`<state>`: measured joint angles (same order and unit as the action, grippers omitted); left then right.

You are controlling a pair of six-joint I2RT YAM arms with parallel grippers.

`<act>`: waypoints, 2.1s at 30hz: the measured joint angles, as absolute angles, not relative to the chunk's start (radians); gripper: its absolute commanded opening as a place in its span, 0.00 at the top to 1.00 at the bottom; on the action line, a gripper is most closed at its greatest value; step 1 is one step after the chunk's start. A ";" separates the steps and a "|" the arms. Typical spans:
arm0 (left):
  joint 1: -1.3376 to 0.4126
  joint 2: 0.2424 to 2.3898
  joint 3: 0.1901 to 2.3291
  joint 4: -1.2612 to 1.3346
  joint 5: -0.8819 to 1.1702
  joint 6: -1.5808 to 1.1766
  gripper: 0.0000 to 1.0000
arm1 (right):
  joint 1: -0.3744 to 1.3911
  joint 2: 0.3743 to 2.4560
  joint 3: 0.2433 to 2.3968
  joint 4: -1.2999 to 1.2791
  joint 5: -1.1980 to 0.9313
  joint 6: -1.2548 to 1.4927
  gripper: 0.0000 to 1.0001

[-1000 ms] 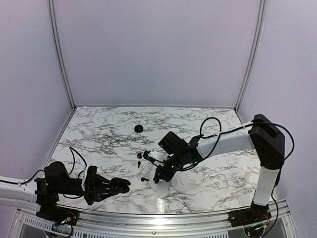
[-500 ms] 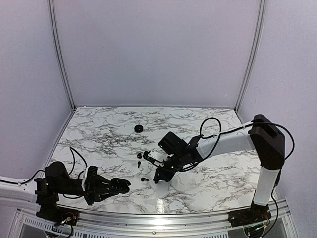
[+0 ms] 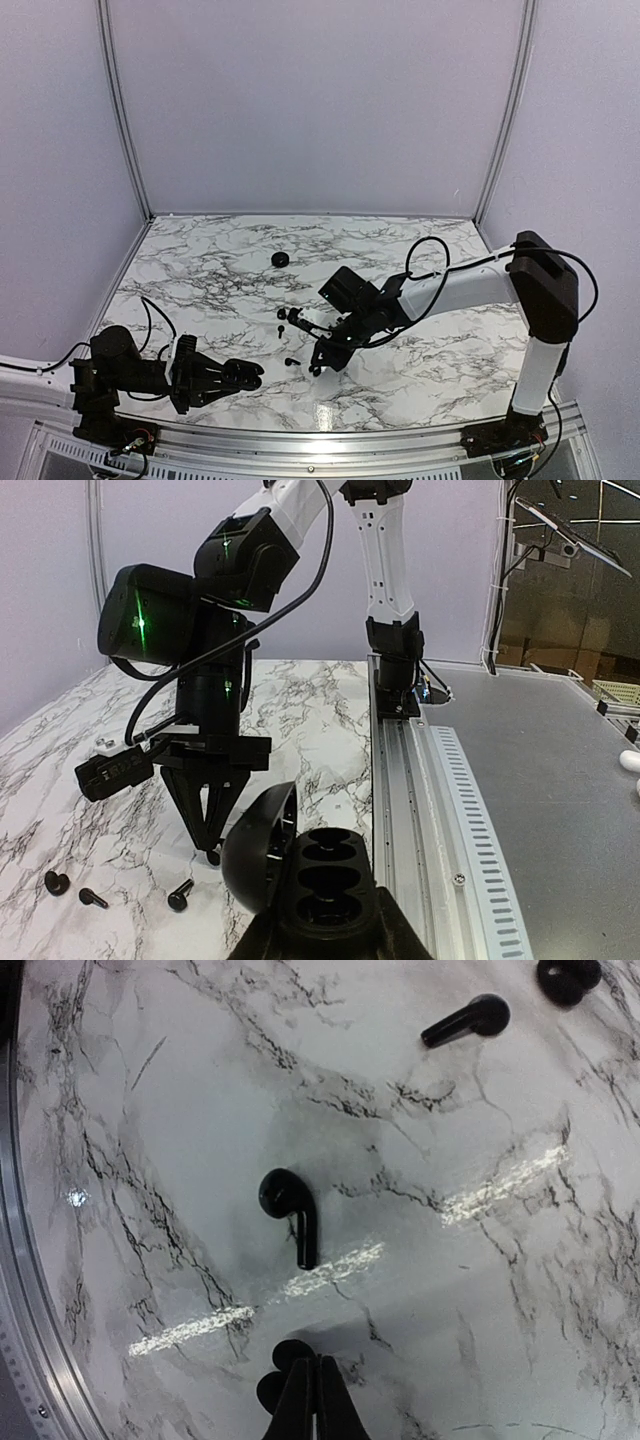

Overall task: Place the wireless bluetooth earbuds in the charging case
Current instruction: Pick up the left earbud from the center of the board, then insert the left earbud into the left side groove of the charging case.

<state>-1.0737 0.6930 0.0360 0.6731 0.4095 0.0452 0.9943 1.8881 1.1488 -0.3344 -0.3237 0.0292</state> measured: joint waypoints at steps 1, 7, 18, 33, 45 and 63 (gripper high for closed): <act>-1.074 0.693 0.036 0.673 0.410 0.045 1.00 | 0.996 1.882 1.148 -0.338 -0.326 0.029 1.00; -1.074 0.693 0.036 0.672 0.410 0.045 1.00 | 1.000 1.851 1.147 -0.350 -0.331 0.026 1.00; -1.074 0.693 0.036 0.672 0.411 0.045 1.00 | 1.000 1.713 1.120 -0.348 -0.269 -0.005 1.00; -1.074 0.735 0.036 0.672 0.406 0.046 1.00 | 1.002 1.554 1.080 -0.315 -0.196 -0.091 1.00; -1.074 0.752 0.037 0.698 0.410 0.075 1.00 | 1.121 1.434 1.080 -0.287 -0.211 -0.160 1.00; -1.074 0.688 0.037 0.712 0.419 0.069 1.00 | 1.362 1.384 1.176 -0.235 -0.085 -0.218 1.00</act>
<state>-1.0737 0.6876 0.0372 0.7124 0.4187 0.0689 1.3617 1.3842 1.1759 -0.2348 -0.0849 -0.2180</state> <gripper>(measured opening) 0.255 0.007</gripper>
